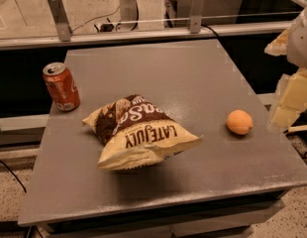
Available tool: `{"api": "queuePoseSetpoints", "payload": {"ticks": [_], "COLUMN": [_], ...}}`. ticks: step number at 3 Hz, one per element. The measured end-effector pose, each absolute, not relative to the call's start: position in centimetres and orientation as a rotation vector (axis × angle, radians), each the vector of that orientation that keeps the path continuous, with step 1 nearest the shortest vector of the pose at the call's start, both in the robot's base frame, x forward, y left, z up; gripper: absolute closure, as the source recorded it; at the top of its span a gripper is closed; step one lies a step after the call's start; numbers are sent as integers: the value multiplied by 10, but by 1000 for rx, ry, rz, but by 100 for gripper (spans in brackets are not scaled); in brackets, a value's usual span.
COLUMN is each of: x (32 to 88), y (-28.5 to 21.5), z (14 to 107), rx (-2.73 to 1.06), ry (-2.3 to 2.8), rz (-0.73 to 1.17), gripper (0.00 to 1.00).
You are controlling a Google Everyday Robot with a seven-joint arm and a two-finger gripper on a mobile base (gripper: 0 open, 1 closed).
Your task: Pick brown chip bag
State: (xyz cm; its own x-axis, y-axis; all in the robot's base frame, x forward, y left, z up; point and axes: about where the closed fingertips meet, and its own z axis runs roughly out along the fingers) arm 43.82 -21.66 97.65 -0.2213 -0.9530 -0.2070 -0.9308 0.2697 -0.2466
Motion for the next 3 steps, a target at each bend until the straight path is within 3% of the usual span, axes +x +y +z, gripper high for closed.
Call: {"api": "queuePoseSetpoints", "payload": {"ticks": [2,3], "x": [444,457], "y": [-203,-143], "z": [973,954], "rx": [-1746,-1843], "ry": [2207,2095], "rz": [-89,-11], "gripper": [0,0]}}
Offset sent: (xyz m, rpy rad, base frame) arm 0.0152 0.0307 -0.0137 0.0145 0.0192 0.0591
